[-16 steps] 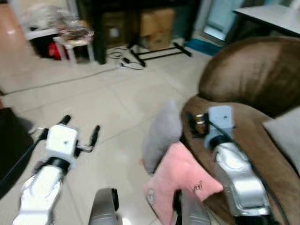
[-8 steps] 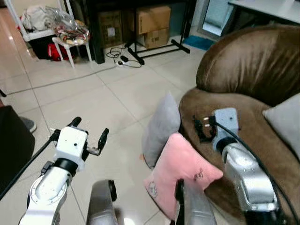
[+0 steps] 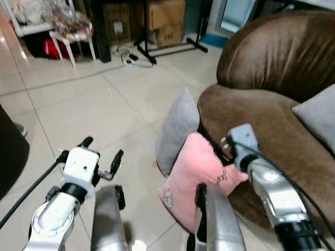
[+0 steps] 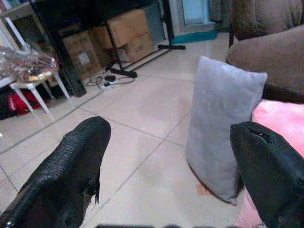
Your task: Move the pillow to the sofa from floor
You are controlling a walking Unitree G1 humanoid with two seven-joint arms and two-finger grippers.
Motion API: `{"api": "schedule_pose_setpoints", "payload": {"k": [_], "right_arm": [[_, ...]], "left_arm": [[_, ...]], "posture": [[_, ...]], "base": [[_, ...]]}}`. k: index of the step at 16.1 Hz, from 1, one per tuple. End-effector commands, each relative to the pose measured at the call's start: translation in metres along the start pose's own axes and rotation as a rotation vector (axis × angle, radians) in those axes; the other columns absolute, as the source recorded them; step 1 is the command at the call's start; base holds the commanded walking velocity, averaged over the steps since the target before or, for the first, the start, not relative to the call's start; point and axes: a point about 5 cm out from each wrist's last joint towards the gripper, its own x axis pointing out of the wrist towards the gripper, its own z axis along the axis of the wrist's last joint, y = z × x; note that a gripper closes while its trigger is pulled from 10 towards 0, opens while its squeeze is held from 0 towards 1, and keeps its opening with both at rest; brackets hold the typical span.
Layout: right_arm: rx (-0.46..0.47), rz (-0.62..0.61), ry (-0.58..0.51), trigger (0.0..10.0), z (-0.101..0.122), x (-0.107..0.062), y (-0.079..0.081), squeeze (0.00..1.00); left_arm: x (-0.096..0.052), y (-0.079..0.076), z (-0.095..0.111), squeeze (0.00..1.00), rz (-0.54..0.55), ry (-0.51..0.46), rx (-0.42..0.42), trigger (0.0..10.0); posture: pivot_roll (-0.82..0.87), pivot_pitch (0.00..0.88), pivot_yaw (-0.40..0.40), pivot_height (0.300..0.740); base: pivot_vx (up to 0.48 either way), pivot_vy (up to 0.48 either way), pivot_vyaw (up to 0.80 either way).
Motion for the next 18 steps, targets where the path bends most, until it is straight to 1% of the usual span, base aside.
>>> {"api": "schedule_pose_setpoints", "payload": {"k": [1,2,3,4,5,6,7,8,9,10,11,13,15,17,18], "right_arm": [[-0.026,0.026,0.011,10.0,0.0,0.009,-0.001,0.06],[-0.021,0.033,0.045,10.0,-0.004,0.016,-0.001,1.0],[-0.025,0.053,0.067,10.0,-0.006,0.022,0.0,1.0],[-0.055,0.071,0.091,10.0,-0.006,0.03,0.002,1.0],[-0.07,0.074,0.101,10.0,-0.006,0.032,0.002,1.0],[-0.11,0.072,0.138,10.0,-0.007,0.04,0.004,1.0],[-0.138,0.062,0.172,10.0,-0.008,0.047,0.004,0.76],[-0.146,0.044,0.194,10.0,-0.009,0.053,0.003,0.0],[-0.157,0.032,0.212,10.0,-0.009,0.057,0.004,0.0],[-0.159,-0.005,0.218,10.0,-0.01,0.06,0.003,0.0],[-0.156,-0.02,0.218,10.0,-0.01,0.061,0.003,0.0],[-0.113,-0.128,0.204,10.0,-0.009,0.063,-0.003,0.0],[-0.137,-0.179,0.214,10.0,-0.011,0.063,-0.004,0.0],[-0.141,-0.216,0.225,10.0,-0.013,0.064,0.001,0.0],[-0.155,-0.219,0.226,7.3,-0.013,0.065,0.005,0.0]], "left_arm": [[0.002,-0.008,0.01,0.0,-0.043,-0.03,-0.013,10.0],[0.002,-0.012,0.016,0.0,-0.066,-0.044,-0.019,10.0],[0.002,-0.014,0.022,0.0,-0.087,-0.059,-0.024,10.0],[0.003,-0.016,0.028,0.0,-0.114,-0.069,-0.024,10.0],[0.002,-0.017,0.03,0.0,-0.125,-0.072,-0.023,10.0],[-0.001,-0.018,0.034,0.0,-0.155,-0.075,-0.015,10.0],[-0.003,-0.019,0.036,0.0,-0.175,-0.071,-0.005,10.0],[-0.005,-0.019,0.037,0.0,-0.187,-0.064,0.004,10.0],[-0.008,-0.018,0.04,0.0,-0.196,-0.057,0.006,10.0],[-0.012,-0.018,0.043,0.0,-0.215,-0.049,0.014,10.0],[-0.013,-0.017,0.044,0.0,-0.22,-0.045,0.018,10.0],[-0.021,-0.01,0.048,0.0,-0.245,-0.021,0.048,10.0],[-0.024,-0.004,0.049,0.0,-0.252,-0.009,0.064,10.0],[-0.03,0.001,0.051,0.0,-0.255,0.009,0.075,10.0],[-0.032,0.002,0.052,0.0,-0.259,0.018,0.079,10.0]], "posture": [[-0.03,0.044,-0.07,0.435],[-0.02,0.072,-0.076,0.435],[-0.02,0.087,-0.079,0.435],[-0.01,0.106,-0.079,0.435],[-0.01,0.112,-0.08,0.435],[0.0,0.138,-0.085,0.435],[0.01,0.151,-0.085,0.435],[0.02,0.167,-0.081,0.435],[0.03,0.179,-0.072,0.435],[0.06,0.193,-0.054,0.435],[0.06,0.196,-0.05,0.435],[0.1,0.219,-0.01,0.435],[0.11,0.221,-0.001,0.435],[0.12,0.216,0.008,0.435],[0.13,0.214,0.011,0.435]], "base": [[0.0,0.0,0.0],[0.0,0.0,0.0],[0.0,0.0,0.0],[0.0,0.0,0.0],[0.0,0.0,0.0],[0.0,0.0,0.0],[0.0,0.0,0.0],[0.0,0.0,0.0],[0.0,0.0,0.0],[0.0,0.0,0.0],[0.0,0.0,0.0],[0.0,0.0,0.0],[0.0,0.0,0.0],[0.0,0.0,0.0],[0.0,0.0,0.0]]}}
